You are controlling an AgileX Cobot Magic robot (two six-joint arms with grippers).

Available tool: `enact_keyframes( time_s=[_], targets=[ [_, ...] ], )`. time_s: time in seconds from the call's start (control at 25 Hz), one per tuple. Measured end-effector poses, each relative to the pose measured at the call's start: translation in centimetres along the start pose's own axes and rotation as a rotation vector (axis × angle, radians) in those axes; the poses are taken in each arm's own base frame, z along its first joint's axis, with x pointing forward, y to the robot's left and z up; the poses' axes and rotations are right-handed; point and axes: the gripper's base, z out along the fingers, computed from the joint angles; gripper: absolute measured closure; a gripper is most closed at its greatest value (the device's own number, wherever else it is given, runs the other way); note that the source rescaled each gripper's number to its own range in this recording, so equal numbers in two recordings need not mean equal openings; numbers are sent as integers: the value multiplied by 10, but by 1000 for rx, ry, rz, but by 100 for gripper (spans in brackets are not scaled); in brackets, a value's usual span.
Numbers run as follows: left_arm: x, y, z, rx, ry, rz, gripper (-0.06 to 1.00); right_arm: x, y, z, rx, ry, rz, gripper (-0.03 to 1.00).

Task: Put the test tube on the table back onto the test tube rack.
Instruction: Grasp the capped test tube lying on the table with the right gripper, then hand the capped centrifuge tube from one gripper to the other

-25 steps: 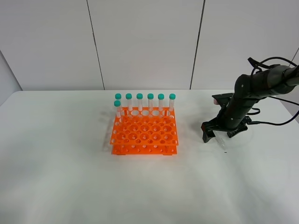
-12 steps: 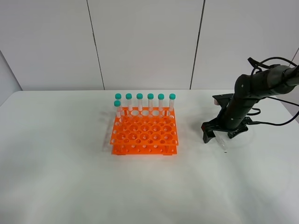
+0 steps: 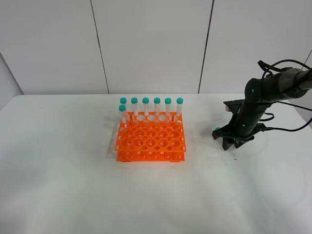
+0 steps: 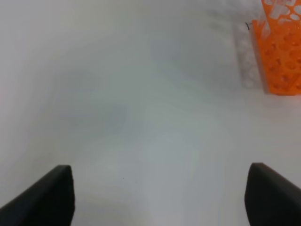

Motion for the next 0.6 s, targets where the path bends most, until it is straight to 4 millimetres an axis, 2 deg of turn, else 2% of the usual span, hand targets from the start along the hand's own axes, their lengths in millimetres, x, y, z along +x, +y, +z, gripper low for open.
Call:
enact_keyframes(
  time_s=[0.04, 0.08, 0.12, 0.24, 0.36, 0.48, 0.6],
  targets=[
    [0, 0, 0, 0, 0, 0, -6, 0, -1, 0, 6, 0, -6, 90],
    [0, 0, 0, 0, 0, 0, -6, 0, -1, 0, 12, 2, -12, 97],
    [0, 0, 0, 0, 0, 0, -6, 1, -1, 0, 16, 7, -17, 94],
    [0, 0, 0, 0, 0, 0, -6, 2, -2, 0, 24, 22, -28, 94],
    [0, 0, 0, 0, 0, 0, -6, 0, -2, -10, 24, 24, -28, 94],
    [0, 0, 0, 0, 0, 0, -6, -7, -1, -43, 26, -19, -29, 94],
    [0, 0, 0, 0, 0, 0, -6, -11, 0, -94, 31, -109, -30, 94]
  ],
)
